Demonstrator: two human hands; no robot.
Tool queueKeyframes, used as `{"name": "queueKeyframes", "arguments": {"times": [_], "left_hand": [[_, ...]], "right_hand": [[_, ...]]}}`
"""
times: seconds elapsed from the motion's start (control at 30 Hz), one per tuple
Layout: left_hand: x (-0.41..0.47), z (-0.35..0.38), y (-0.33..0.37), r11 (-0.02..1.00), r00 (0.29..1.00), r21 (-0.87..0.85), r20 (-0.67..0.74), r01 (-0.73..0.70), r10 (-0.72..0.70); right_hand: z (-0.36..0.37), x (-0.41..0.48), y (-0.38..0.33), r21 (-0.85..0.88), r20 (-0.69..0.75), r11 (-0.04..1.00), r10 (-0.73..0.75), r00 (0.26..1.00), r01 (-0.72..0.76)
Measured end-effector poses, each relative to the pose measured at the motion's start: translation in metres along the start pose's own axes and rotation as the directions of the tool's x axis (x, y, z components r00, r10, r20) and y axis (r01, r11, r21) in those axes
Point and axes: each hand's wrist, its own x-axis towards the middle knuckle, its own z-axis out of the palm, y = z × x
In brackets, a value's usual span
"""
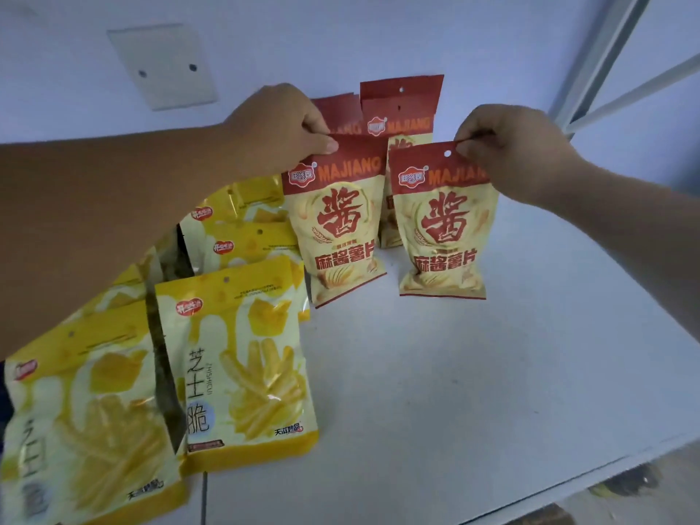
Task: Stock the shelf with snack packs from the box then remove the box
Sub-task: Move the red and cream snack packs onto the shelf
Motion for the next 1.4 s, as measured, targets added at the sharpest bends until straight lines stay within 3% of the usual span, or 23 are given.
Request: {"name": "queueKeyframes", "arguments": {"times": [0.47, 0.93, 1.1, 1.23, 1.4], "left_hand": [[0.048, 0.033, -0.026, 0.989, 0.979, 0.039, -0.153, 0.145, -0.138], [0.066, 0.047, -0.028, 0.989, 0.981, 0.043, -0.14, 0.142, -0.135], [0.064, 0.045, -0.03, 0.993, 0.983, 0.047, -0.154, 0.111, -0.103], [0.06, 0.042, -0.028, 0.995, 0.983, 0.049, -0.166, 0.084, -0.075], [0.051, 0.043, -0.018, 0.999, 0.992, 0.005, -0.124, 0.039, -0.038]], "right_hand": [[0.079, 0.107, 0.044, 0.138, -0.031, 0.99, -0.038, 0.999, 0.042], [0.093, 0.117, 0.048, 0.152, -0.007, 0.988, 0.025, 1.0, -0.024], [0.088, 0.112, 0.044, 0.113, -0.076, 0.993, 0.025, 0.997, -0.016], [0.081, 0.106, 0.044, 0.059, -0.114, 0.997, -0.037, 0.993, 0.044], [0.073, 0.081, 0.044, 0.104, -0.039, 0.991, -0.074, 0.996, 0.078]]}}
